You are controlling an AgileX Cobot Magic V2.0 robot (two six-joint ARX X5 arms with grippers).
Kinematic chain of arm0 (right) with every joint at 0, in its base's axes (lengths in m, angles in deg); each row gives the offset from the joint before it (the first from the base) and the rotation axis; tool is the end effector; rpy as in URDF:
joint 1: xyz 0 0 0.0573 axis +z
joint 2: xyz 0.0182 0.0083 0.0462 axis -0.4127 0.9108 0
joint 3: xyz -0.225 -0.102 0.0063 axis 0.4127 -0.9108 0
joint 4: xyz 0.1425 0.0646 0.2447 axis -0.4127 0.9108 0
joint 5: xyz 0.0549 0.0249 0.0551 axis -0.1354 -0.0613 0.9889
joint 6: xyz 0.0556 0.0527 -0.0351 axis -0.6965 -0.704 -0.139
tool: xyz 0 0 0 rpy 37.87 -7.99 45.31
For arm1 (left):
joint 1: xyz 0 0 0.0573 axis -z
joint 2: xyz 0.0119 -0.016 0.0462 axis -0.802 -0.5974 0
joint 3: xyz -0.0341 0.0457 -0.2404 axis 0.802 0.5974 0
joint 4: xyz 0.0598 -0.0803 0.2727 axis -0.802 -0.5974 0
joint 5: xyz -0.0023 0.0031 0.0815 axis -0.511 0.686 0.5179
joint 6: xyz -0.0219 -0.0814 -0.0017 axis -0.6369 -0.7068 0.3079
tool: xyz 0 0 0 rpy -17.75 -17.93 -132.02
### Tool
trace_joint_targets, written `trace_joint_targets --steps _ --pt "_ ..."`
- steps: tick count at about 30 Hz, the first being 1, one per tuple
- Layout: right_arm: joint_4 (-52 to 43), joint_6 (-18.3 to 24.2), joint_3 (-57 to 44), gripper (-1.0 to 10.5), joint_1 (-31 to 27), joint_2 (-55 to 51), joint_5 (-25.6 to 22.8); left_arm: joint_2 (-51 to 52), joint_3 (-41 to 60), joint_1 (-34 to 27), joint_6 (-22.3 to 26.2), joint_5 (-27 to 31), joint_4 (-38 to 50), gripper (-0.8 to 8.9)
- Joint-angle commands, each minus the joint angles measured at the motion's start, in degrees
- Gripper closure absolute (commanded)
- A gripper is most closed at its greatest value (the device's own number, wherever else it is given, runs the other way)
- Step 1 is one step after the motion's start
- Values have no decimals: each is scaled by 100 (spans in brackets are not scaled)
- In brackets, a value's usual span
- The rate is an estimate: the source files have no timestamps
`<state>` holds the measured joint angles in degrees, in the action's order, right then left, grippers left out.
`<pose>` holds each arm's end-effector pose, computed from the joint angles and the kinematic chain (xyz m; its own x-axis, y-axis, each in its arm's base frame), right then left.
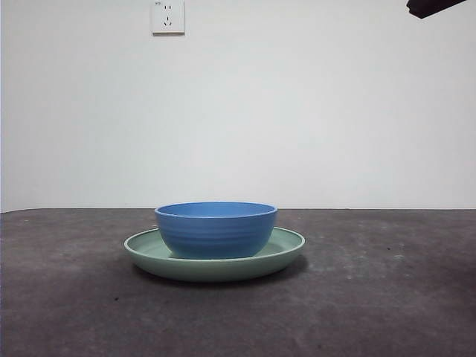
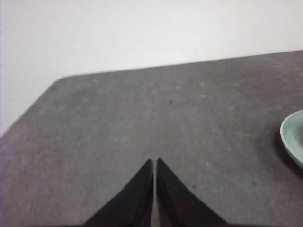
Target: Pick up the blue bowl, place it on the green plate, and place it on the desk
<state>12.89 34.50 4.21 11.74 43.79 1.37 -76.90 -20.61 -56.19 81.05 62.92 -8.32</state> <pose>0.1610 0.1505 0.2753 0.3174 0.6972 -0.6428 -0.6976 0.6309 0.3397 0.1930 0.0023 0.1586 0.9934 -0.0545 -0.1005 0.0645 0.9931 0.0984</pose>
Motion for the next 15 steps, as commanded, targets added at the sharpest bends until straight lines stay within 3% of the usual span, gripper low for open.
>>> trace_joint_targets --steps 1,5,15 --pt "-68 -24 28 935 50 33 0 9 120 -13 -221 13 -229 803" --pt "-70 -24 28 935 50 33 2 9 116 -13 -511 11 -315 803" --pt "-70 -24 28 935 50 33 0 7 116 -13 -511 11 -323 803"
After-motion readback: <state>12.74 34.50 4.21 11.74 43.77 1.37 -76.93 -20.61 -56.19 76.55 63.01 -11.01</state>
